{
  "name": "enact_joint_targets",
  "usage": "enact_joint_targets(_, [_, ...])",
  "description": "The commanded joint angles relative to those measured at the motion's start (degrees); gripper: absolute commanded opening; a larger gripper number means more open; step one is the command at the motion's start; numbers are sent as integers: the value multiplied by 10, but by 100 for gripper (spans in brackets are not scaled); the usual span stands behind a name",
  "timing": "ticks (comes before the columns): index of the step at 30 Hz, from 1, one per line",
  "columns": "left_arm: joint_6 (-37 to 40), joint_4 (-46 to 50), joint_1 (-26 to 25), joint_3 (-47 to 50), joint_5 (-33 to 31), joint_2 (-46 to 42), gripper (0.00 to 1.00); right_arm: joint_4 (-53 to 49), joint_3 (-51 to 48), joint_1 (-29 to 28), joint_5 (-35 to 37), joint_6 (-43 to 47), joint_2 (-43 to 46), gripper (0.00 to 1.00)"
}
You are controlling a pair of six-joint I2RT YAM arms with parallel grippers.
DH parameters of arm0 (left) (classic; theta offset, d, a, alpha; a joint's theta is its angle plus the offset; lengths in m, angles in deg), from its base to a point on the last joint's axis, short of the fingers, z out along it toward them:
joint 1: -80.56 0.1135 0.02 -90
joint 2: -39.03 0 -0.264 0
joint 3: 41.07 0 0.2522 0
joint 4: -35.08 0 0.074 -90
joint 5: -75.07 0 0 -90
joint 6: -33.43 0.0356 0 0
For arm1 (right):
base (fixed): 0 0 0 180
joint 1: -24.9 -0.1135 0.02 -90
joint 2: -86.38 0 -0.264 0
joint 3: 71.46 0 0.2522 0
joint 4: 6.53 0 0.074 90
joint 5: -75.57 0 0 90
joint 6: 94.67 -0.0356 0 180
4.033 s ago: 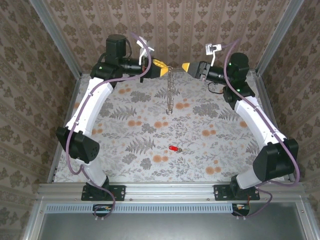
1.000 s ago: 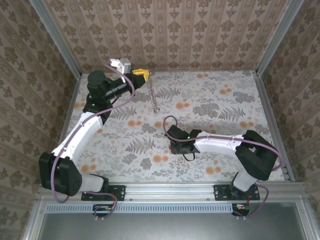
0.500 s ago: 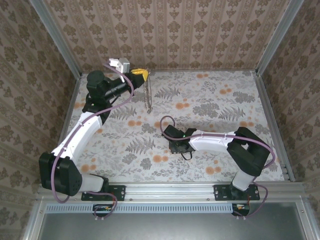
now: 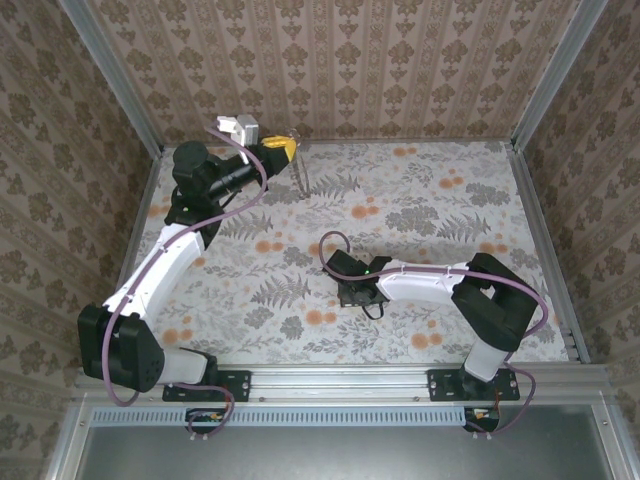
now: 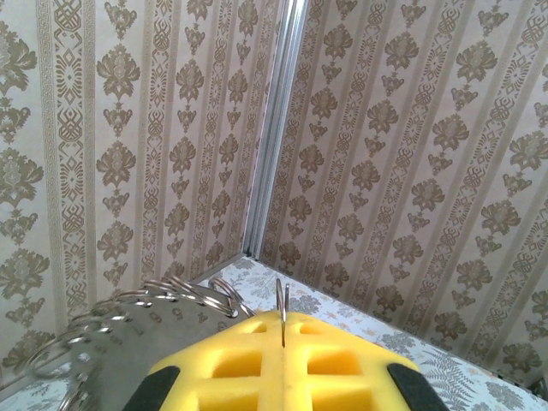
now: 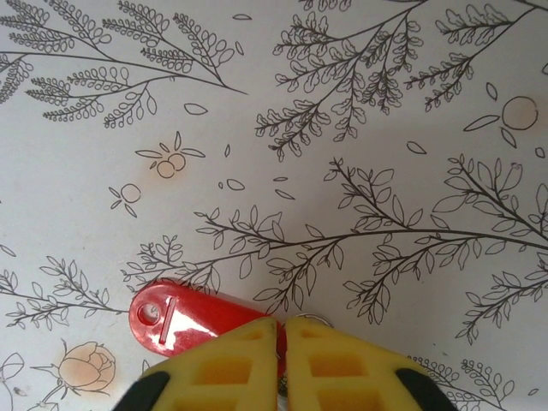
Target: Put the keys on the keyring
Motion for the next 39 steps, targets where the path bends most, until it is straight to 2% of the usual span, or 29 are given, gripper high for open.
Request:
enact_joint_targets(1, [-10,-33,3,1,4,-14,0,-26,7,-2,12,9,3,5])
enact_joint_targets(3, [-11,-33,4,0,4,-13,0,-28,8,-1,13,14,12,0])
enact_joint_targets(9, [-12,-33,3,-1,3,-12,0,12,-12,14,-16,47,61,0])
enact_joint_targets(17, [-15,-31,3,-1,3,-13,0,163,-88,79,-157,105,124,0])
enact_joint_targets(24, [-15,-29,3,-1,5,-14,0,250,-139,137,-252,111,155,0])
enact_joint_targets(29, [-16,-29,2,-2,4,-14,0,233,-133,156,-259,116,132,0])
enact_joint_targets(39, [-13,-26,1,-4,3,-13,0,249,-127,157,-257,115,74,0])
